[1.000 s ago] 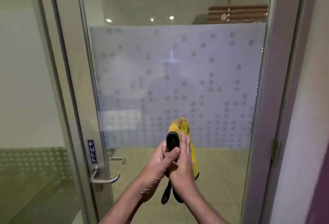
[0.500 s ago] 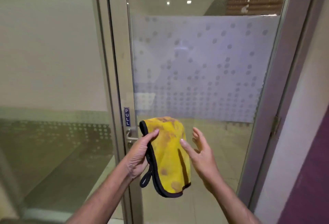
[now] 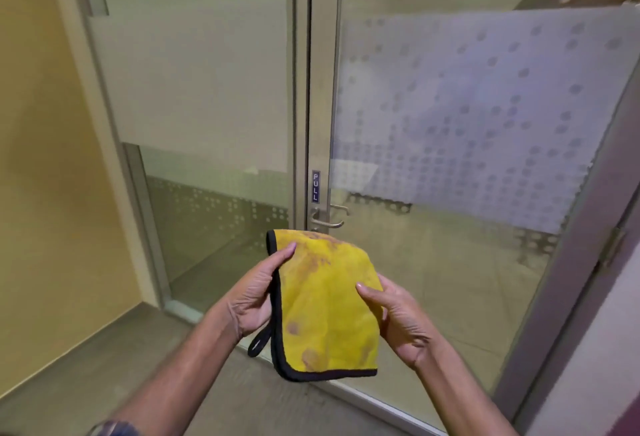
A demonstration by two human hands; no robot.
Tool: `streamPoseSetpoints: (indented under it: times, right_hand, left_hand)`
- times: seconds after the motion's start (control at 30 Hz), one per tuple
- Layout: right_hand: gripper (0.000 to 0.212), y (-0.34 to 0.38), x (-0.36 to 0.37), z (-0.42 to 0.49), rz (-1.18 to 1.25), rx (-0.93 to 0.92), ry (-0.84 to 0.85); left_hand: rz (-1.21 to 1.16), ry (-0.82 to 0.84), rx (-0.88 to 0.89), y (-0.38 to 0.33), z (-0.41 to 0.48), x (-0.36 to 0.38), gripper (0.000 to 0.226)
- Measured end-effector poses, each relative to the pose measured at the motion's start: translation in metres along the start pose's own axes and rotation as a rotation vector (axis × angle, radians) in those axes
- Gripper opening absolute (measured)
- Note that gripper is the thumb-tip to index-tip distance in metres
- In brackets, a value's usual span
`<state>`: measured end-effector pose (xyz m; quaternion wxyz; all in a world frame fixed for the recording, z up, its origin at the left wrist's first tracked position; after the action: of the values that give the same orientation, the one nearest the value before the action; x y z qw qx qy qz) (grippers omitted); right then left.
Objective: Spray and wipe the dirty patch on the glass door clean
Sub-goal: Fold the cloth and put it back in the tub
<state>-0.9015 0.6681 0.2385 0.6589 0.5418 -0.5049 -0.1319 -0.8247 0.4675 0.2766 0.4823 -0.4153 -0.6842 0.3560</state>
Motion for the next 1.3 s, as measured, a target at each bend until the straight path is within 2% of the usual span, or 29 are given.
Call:
streamPoseSetpoints:
  times: [0.17, 0.33, 0.4, 0.47, 0.57, 0.73, 0.83, 0.97, 1.07, 1.2, 1.3]
  right_hand:
    - [0.077, -0.019, 0.041, -0.035, -0.172, -0.151, -0.104]
    - [0.065, -0.055, 0.099, -0.059, -0.267, -0.092, 0.074]
    - [0.065, -0.07, 0.124, -0.066, -0.356, -0.063, 0.154]
    - [0.071, -0.087, 0.153, -0.074, -0.462, -0.05, 0.225]
    - [0.077, -0.115, 0.202, -0.087, -0.612, -0.08, 0.306]
    - [0.072, -0.173, 0.295, -0.115, -0.812, -0.205, 0.376]
    - [0.069, -0.217, 0.349, -0.129, -0.925, -0.241, 0.439]
    - [0.052, -0.27, 0.416, -0.143, -1.1, -0.282, 0.561]
    - [0.03, -0.305, 0.456, -0.149, -1.242, -0.38, 0.623]
    - [0.022, -0.351, 0.502, -0.158, -1.358, -0.502, 0.657]
    - [0.025, -0.386, 0.533, -0.162, -1.272, -0.542, 0.723]
  left_hand:
    - [0.058, -0.282, -0.091, 0.029, -0.062, -0.049, 0.049]
    - [0.047, -0.432, -0.06, 0.034, -0.142, -0.101, 0.059]
    - [0.093, -0.484, 0.002, 0.033, -0.177, -0.123, 0.071]
    - [0.167, -0.511, 0.065, 0.032, -0.215, -0.144, 0.089]
    - [0.318, -0.513, 0.107, 0.035, -0.272, -0.173, 0.09]
    - [0.617, -0.605, 0.144, 0.049, -0.367, -0.236, 0.102]
    - [0.781, -0.701, 0.162, 0.059, -0.422, -0.278, 0.094]
    - [0.875, -0.875, 0.171, 0.078, -0.489, -0.337, 0.058]
    - [0.945, -1.045, 0.161, 0.091, -0.53, -0.379, 0.037]
    - [1.073, -1.296, 0.191, 0.108, -0.566, -0.419, 0.039]
    - [1.023, -1.514, 0.187, 0.125, -0.586, -0.445, 0.048]
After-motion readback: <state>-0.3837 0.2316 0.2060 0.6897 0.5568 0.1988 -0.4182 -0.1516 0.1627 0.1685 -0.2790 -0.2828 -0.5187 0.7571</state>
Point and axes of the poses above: each hand's wrist, its own z-axis towards the middle knuckle, its own x-axis out of the palm, y = z × x, the point moved 4 cm from there along z, towards the middle knuckle, and after that the axes turned 10 degrees about z, right-handed, at the moved point
